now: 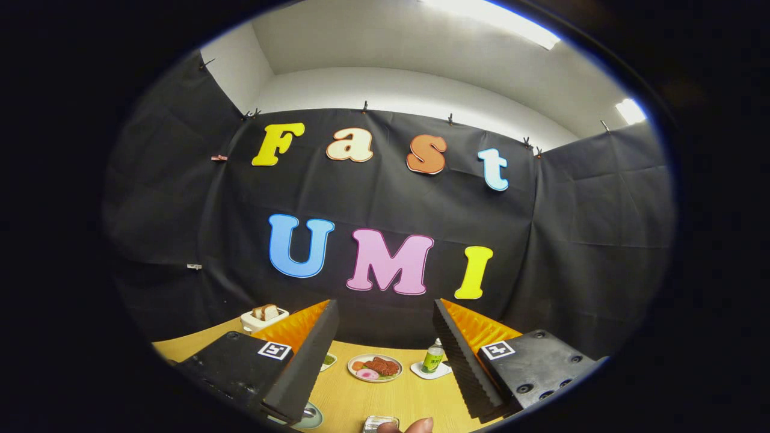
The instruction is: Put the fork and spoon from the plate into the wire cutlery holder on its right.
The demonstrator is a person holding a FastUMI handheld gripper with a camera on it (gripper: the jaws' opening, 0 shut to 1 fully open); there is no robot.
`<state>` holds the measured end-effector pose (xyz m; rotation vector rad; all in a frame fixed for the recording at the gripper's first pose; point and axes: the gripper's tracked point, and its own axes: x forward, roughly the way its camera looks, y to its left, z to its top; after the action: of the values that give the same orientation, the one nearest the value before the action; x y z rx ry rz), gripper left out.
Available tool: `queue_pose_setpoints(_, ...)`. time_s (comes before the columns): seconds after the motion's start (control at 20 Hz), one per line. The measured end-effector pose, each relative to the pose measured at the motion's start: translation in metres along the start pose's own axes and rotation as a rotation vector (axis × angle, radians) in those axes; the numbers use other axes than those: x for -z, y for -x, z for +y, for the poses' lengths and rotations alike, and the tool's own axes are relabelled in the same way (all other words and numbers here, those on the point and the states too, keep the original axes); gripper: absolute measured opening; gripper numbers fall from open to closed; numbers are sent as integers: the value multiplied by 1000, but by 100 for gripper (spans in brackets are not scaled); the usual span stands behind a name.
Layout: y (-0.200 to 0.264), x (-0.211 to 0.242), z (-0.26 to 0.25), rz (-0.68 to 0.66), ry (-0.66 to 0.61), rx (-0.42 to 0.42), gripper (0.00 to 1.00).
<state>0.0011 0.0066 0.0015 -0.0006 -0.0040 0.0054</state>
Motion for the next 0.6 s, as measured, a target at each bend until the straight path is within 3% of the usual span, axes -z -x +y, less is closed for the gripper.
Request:
queue_pose_setpoints(0.35,-1,3,3,9,-4,-10,98)
queue_pose_setpoints(0.6,-1,34,35,134,-73,-119,98)
